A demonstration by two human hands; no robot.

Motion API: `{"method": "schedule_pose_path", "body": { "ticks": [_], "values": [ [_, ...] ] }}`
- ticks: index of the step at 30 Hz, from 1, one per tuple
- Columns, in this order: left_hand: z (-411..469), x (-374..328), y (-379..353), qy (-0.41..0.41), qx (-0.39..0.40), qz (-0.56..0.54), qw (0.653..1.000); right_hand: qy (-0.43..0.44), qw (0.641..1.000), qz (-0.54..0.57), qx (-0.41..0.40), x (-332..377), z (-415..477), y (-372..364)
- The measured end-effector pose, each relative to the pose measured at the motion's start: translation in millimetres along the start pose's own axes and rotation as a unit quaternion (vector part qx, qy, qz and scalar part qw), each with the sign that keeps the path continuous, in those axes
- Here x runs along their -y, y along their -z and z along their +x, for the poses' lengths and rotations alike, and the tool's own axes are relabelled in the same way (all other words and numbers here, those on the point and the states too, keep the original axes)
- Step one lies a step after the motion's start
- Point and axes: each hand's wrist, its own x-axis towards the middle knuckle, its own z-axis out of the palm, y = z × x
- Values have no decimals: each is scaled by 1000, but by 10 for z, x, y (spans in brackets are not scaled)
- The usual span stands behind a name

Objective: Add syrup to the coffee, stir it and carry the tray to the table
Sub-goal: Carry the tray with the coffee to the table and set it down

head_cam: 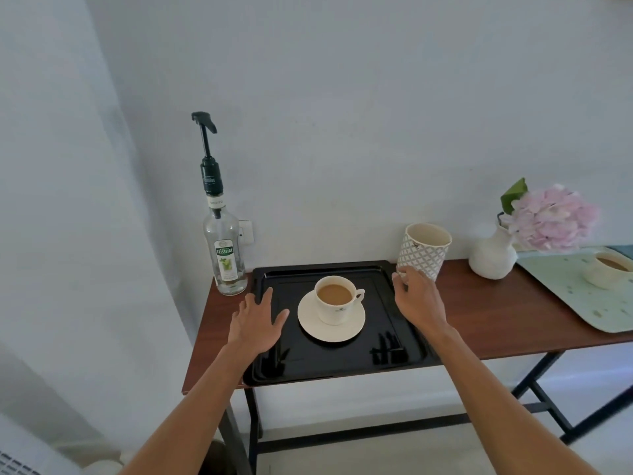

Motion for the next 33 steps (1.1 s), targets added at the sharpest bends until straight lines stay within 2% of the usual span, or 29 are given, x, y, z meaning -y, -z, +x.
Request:
{"method": "schedule_pose_path", "body": {
  "ticks": [8,13,17,27,33],
  "values": [
    [282,-58,-180,101,-20,12,995,-47,992,-99,61,-532,171,-247],
    [335,-47,-217,148,-37,-41,987,-57,991,-98,76,-703,262,-394],
    [340,-19,-304,157,-56,-85,982,-53,993,-76,78,-785,368,-461],
    [400,114,-467,122,-168,-97,973,-6,997,-52,52,-898,423,-591],
    [375,127,-458,113,-193,-122,967,-3,998,-44,51,-874,449,-623]
  ]
}}
